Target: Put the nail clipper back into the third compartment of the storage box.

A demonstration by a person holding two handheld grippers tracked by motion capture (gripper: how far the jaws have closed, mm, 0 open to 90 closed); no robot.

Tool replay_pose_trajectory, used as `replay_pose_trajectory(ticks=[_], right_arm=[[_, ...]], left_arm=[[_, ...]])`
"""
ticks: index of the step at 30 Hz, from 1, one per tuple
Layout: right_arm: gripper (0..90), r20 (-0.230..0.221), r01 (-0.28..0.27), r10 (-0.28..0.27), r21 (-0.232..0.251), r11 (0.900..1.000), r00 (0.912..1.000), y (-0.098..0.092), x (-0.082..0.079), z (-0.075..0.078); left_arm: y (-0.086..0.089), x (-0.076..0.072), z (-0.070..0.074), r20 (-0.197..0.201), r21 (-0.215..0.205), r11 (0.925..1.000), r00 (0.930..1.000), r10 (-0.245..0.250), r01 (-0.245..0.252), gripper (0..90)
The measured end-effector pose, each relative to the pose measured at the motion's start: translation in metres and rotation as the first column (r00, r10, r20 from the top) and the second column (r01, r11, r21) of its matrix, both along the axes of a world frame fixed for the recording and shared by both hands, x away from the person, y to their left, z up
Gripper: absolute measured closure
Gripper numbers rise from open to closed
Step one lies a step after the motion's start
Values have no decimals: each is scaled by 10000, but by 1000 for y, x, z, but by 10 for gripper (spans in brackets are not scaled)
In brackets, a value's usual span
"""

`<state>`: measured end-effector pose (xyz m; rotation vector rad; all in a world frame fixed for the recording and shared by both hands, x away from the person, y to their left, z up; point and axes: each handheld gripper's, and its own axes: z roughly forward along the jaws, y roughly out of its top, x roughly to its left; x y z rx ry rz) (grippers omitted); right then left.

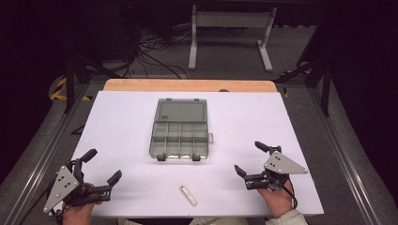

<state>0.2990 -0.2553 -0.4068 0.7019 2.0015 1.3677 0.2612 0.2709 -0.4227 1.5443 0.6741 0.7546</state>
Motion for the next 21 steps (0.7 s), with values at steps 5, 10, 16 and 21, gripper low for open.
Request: replay_pose_trajectory(ticks=[5,10,16,21], right_arm=[[11,-26,50,-49,184,9998,10000,-2,0,0],[13,-25,6,-6,246,9997,10000,-2,0,0],[15,3,-14,14,182,9998,10000,-1,-1,0],[15,-10,-79,80,162,9998,10000,0,-1,0]], left_arm=[[0,1,-1,-23,-70,10000,10000,-11,11,5],[0,1,-1,-2,-56,10000,10000,-12,12,5],[0,1,0,4,-56,10000,10000,-5,5,5],[1,1,0,0,-71,10000,10000,6,-6,5]])
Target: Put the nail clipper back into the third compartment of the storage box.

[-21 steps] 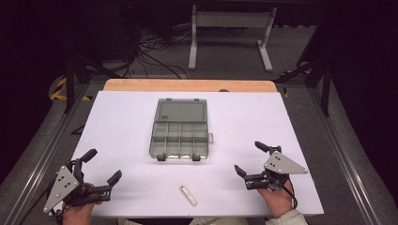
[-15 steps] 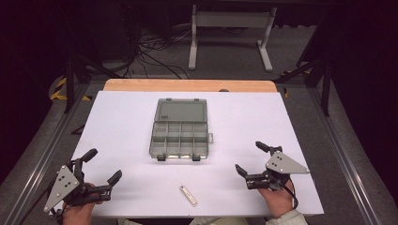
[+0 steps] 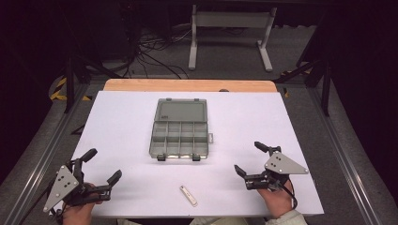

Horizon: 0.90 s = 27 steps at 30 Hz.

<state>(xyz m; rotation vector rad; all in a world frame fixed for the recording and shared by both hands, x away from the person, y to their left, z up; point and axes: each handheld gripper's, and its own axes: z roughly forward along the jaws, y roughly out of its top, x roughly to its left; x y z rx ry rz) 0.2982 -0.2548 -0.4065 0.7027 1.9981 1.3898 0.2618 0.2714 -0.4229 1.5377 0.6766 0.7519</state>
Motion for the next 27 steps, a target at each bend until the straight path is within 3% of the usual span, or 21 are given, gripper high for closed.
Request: replay_pose_trajectory(ticks=[10,18,27], right_arm=[[15,-37,-244,244,25,9997,9997,8,2,1],[15,-170,-591,597,347,9976,9981,20,5,10],[23,-76,-1346,1349,314,9904,9908,46,7,18]], left_arm=[[-1,0,0,-5,35,10000,10000,-3,3,5],[-1,1,0,-25,64,10000,10000,17,-17,5],[-2,1,0,-10,87,9999,10000,-62,62,5]])
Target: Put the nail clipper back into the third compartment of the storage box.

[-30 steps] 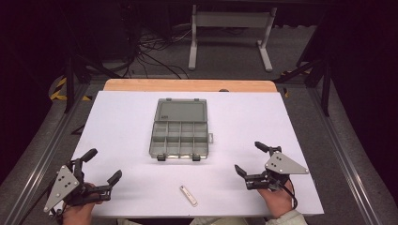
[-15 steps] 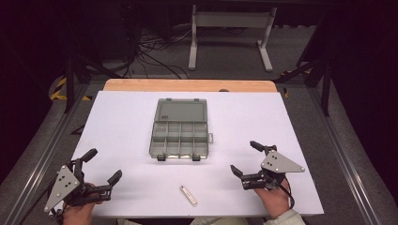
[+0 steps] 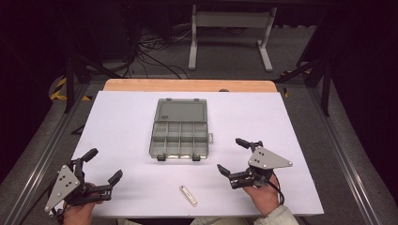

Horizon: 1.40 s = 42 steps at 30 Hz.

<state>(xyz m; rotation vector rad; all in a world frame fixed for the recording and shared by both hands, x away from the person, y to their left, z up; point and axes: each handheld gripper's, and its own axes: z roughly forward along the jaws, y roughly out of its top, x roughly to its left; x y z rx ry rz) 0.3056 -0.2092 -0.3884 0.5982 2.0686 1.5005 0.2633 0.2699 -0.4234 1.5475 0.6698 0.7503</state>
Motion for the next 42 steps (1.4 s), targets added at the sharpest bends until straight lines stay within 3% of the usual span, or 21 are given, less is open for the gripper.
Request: replay_pose_trajectory(ticks=[17,23,32,36,42], right_arm=[[34,-202,-853,848,-280,9960,9962,34,6,9],[20,-245,-1066,1062,-142,9942,9940,43,10,10],[9,-803,-1069,1036,-376,9936,9914,53,12,10],[40,-1113,-1301,1255,-352,9909,9858,56,14,11],[114,-1617,-1569,1406,-930,9832,9768,62,15,13]], left_arm=[[-2,2,0,-27,20,10000,10000,-87,87,5],[-1,2,0,-19,21,9999,9999,-112,112,5],[-1,2,0,-21,28,9999,9999,-114,114,5],[-1,1,0,-22,-17,10000,10000,-95,95,5],[0,0,0,-44,14,10000,10000,-58,58,5]])
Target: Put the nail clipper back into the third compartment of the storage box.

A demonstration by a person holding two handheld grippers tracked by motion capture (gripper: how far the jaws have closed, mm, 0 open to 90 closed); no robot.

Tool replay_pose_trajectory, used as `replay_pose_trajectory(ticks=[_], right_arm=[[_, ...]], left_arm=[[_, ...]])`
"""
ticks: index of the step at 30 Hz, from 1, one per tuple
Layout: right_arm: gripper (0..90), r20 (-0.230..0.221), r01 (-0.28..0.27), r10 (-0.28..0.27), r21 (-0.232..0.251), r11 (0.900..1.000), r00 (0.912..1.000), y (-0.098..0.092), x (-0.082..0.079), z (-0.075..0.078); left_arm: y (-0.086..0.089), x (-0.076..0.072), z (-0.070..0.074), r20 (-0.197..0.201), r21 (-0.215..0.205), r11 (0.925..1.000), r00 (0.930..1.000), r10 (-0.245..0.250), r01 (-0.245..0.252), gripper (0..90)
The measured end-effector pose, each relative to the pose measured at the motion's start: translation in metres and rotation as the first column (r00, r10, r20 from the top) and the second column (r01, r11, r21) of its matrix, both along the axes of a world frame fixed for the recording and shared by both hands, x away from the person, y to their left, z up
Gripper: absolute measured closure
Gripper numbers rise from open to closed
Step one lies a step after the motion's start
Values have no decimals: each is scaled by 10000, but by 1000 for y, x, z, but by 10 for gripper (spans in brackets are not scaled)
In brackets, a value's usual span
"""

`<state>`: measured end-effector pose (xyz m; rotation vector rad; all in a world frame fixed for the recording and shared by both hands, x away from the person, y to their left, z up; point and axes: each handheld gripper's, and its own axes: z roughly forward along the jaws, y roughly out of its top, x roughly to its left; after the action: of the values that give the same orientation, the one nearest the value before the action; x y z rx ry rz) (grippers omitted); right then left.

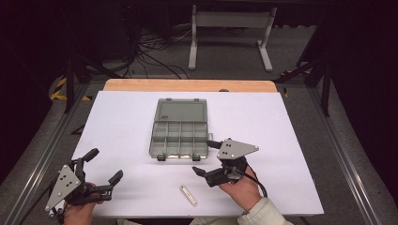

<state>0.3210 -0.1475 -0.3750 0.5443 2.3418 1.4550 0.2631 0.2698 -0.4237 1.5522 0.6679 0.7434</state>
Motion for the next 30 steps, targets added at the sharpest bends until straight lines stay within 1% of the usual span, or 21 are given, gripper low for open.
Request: replay_pose_trajectory(ticks=[1,2,4,5,7,12,14,15,17,20,21,24,25,26,29,30], right_arm=[[129,-54,2,-4,-267,9996,10000,2,0,1],[152,-205,-42,32,-508,9987,9998,4,0,2],[167,-501,-121,87,-684,9976,9987,8,1,3],[181,-718,-191,128,-886,9959,9973,11,2,4],[186,-830,-292,195,-1163,9928,9964,14,2,6],[189,-1241,-493,262,-1864,9812,9919,25,3,11],[189,-1286,-528,278,-1951,9794,9913,26,4,11],[188,-1400,-585,294,-2086,9762,9897,28,4,12],[185,-1712,-708,292,-2423,9676,9848,33,5,12],[185,-2001,-825,285,-2670,9602,9794,39,6,12],[185,-2094,-832,258,-2704,9591,9775,40,6,12],[187,-2235,-917,252,-2926,9518,9744,44,6,13],[188,-2323,-925,224,-2954,9509,9724,45,5,12],[188,-2323,-925,224,-2954,9509,9724,45,5,12],[188,-2442,-956,165,-3157,9440,9696,49,5,12],[188,-2492,-989,146,-3294,9390,9683,50,6,11]], left_arm=[[0,-1,0,-2,-83,10000,10000,39,-39,5],[1,-1,0,11,-71,10000,10000,51,-51,5],[3,-3,0,-10,-35,9999,9999,135,-135,5],[3,-3,0,-3,-42,9999,9999,139,-139,5],[3,-3,0,-9,-55,9999,9999,148,-148,5],[3,-3,0,9,-47,9999,9999,148,-148,5],[2,-3,0,-14,-72,9999,9999,138,-138,5],[3,-3,0,-6,-17,9999,9999,124,-124,5],[2,-3,0,-23,-41,9999,9999,117,-117,5],[1,-2,0,-9,-16,10000,10000,93,-93,5],[1,-2,0,-9,-16,10000,10000,93,-93,5],[1,-2,0,-18,-22,10000,10000,79,-79,5],[1,-2,0,-28,-27,10000,10000,75,-75,5],[1,-2,0,-28,-27,10000,10000,75,-75,5],[1,-1,0,-34,-47,10000,10000,36,-36,5],[1,-1,0,-46,0,10000,10000,31,-31,5]])
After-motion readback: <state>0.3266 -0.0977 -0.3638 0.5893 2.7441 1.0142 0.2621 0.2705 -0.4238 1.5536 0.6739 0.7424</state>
